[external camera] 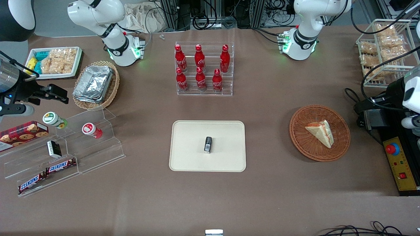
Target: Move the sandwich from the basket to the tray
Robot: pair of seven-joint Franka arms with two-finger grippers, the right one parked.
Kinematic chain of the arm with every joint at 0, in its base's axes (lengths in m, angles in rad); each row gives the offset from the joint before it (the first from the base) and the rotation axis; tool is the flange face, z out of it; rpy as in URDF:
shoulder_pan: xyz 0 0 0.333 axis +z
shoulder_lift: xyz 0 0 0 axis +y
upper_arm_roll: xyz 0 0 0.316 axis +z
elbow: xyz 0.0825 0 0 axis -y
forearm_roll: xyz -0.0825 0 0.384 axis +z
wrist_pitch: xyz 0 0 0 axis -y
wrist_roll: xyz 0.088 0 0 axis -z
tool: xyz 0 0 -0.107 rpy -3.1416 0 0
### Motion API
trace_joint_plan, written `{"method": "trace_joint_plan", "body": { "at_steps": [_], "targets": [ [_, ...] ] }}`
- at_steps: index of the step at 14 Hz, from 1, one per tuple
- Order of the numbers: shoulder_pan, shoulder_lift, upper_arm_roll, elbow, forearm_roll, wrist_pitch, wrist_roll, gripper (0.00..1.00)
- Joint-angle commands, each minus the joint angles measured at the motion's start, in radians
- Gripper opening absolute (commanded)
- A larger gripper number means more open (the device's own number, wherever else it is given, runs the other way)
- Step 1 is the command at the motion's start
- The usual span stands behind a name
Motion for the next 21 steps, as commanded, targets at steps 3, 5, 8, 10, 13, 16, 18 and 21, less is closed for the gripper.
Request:
{"method": "trace_joint_plan", "body": {
  "at_steps": [3,5,8,10,13,16,18,21],
  "targets": [
    [-0.002,-0.012,0.038,-0.128,-0.002,0.028,-0.15,1.0],
    [-0.002,-0.007,0.042,-0.193,-0.007,0.107,-0.248,1.0],
    [-0.003,-0.005,0.042,-0.347,-0.007,0.284,-0.369,1.0],
    [-0.005,0.021,0.041,-0.427,-0.008,0.382,-0.409,1.0],
    [-0.006,0.041,0.041,-0.558,-0.01,0.567,-0.428,1.0],
    [-0.006,0.077,0.039,-0.636,-0.01,0.71,-0.437,1.0],
    [-0.012,0.111,0.039,-0.638,-0.018,0.731,-0.438,1.0],
    [-0.017,0.159,0.035,-0.644,-0.024,0.784,-0.438,1.0]
  ]
}}
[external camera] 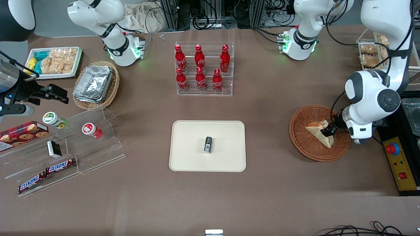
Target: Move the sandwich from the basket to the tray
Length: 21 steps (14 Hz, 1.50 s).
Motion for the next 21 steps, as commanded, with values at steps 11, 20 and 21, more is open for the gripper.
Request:
{"method": "trace_joint_plan", "body": {
  "at_steps": [11,20,21],
  "targets": [
    [-0.009,-0.068,-0.007,0.069,-0.004,-0.156,0.021,0.0],
    [-0.012,-0.067,-0.247,0.48,-0.02,-0.628,0.34,0.0],
    [-0.012,-0.05,-0.304,0.482,-0.023,-0.609,0.341,0.0]
  ]
}}
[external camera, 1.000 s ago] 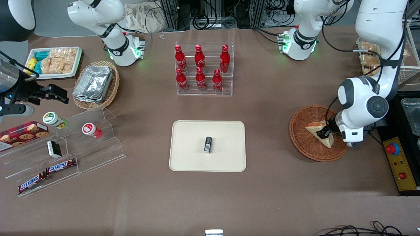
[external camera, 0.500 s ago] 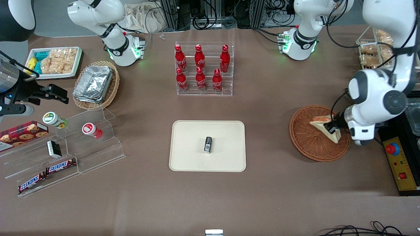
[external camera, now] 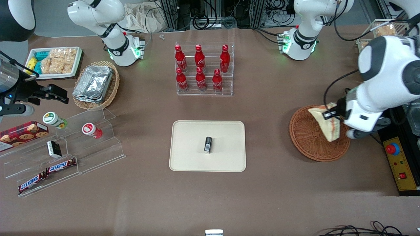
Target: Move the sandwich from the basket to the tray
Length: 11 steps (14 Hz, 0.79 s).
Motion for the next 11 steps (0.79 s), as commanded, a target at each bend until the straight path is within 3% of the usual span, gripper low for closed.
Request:
{"method": "trace_joint_plan", "body": {
  "at_steps": [1,5,11],
  "targets": [
    [0.001,0.07,-0.124,0.036,-0.011,0.034,0.042,0.0],
    [-0.025,0.213,-0.294,0.043,0.035,0.255,-0.019,0.0],
    [-0.183,0.536,-0.293,0.227,0.234,0.364,-0.189,0.0]
  ]
}}
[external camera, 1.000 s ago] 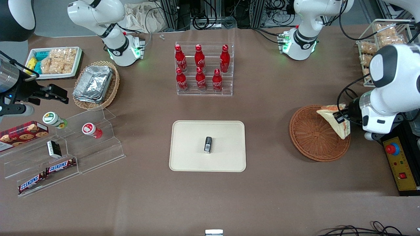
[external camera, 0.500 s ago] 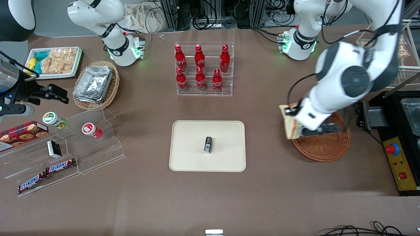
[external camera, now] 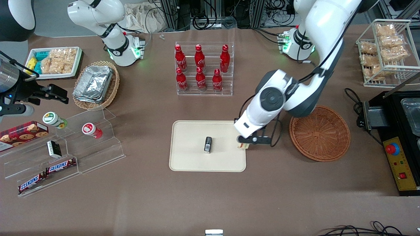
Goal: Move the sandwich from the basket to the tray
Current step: 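Carry the sandwich with the left gripper over the white tray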
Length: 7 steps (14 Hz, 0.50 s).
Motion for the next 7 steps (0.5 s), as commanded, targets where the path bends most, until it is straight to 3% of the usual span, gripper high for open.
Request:
{"method": "trace_joint_plan", "body": {
  "at_steps": [1,3,4,5,6,7],
  "targets": [
    [-0.038,0.139,0.001,0.107,0.102,0.029,-0.074,0.0],
    [-0.042,0.178,0.002,0.097,0.138,0.079,-0.111,0.0],
    [-0.043,0.196,0.002,0.097,0.151,0.082,-0.118,0.21],
    [-0.043,0.204,0.002,0.097,0.158,0.084,-0.121,0.71],
    [-0.043,0.209,0.004,0.097,0.179,0.085,-0.123,0.89],
    [-0.043,0.209,0.002,0.097,0.213,0.085,-0.141,1.0]
  ]
}}
